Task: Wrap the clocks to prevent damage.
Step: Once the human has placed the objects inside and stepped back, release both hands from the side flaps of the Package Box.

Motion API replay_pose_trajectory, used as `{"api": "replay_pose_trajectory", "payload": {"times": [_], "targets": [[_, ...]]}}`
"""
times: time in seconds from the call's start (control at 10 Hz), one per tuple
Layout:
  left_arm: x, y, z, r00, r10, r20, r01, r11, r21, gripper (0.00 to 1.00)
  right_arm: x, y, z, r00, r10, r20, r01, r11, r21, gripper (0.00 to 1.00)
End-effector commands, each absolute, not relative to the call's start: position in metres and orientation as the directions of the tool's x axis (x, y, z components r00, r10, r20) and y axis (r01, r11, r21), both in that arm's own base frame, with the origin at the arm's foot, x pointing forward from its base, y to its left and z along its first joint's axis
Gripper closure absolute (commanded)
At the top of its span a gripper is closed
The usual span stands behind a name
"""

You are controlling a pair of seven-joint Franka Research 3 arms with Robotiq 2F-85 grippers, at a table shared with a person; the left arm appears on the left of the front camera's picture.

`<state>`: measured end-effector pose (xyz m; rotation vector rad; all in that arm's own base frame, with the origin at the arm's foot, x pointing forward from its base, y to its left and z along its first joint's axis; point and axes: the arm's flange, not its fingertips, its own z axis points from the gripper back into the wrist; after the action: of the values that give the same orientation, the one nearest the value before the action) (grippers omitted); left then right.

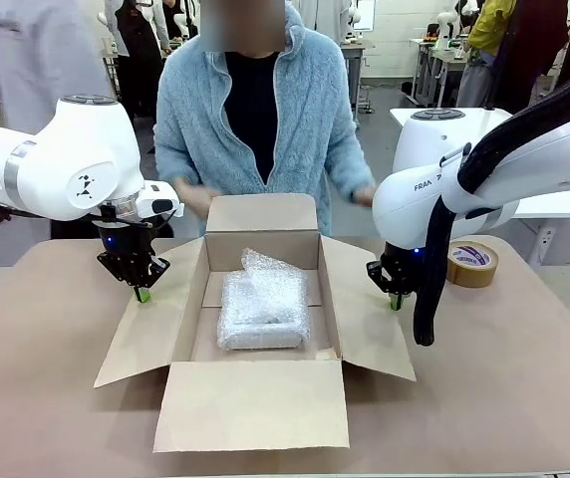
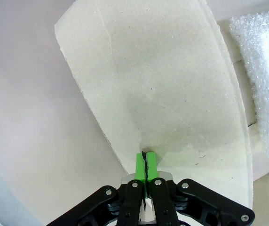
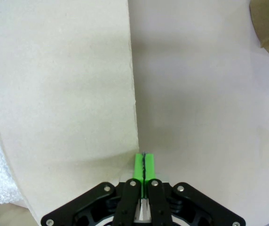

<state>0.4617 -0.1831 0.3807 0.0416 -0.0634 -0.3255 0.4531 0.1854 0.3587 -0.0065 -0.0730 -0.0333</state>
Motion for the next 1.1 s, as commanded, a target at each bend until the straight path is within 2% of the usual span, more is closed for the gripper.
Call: {"api": "replay_pose_trajectory", "payload": {"times": [0.0,0.3,0.5,0.6,0.8,1.0], "targets": [[0.461,-0.183,0.381,0.947,-0.317,0.059,0.314,0.948,0.058,1.0,0.452,0.186,0.358,0.996,-0.047,0.082,0.047,0.999,-0.01,0.99],[0.462,-0.183,0.381,0.946,-0.321,0.056,0.318,0.947,0.051,1.0,0.453,0.185,0.359,0.997,-0.033,0.073,0.034,0.999,-0.005,0.99],[0.457,-0.17,0.414,0.895,-0.439,0.081,0.435,0.898,0.067,1.0,0.443,0.177,0.393,0.974,0.165,0.158,-0.161,0.986,-0.035,0.99],[0.451,-0.16,0.436,0.87,-0.484,0.093,0.479,0.875,0.067,1.0,0.437,0.168,0.414,0.964,0.211,0.163,-0.205,0.977,-0.053,0.99],[0.428,-0.133,0.484,0.806,-0.582,0.107,0.587,0.809,-0.026,1.0,0.413,0.144,0.467,0.946,0.266,0.183,-0.258,0.964,-0.066,0.99],[0.408,-0.107,0.516,0.722,-0.685,0.099,0.692,0.718,-0.076,1.0,0.391,0.123,0.505,0.896,0.418,0.15,-0.407,0.908,-0.101,0.99]]}}
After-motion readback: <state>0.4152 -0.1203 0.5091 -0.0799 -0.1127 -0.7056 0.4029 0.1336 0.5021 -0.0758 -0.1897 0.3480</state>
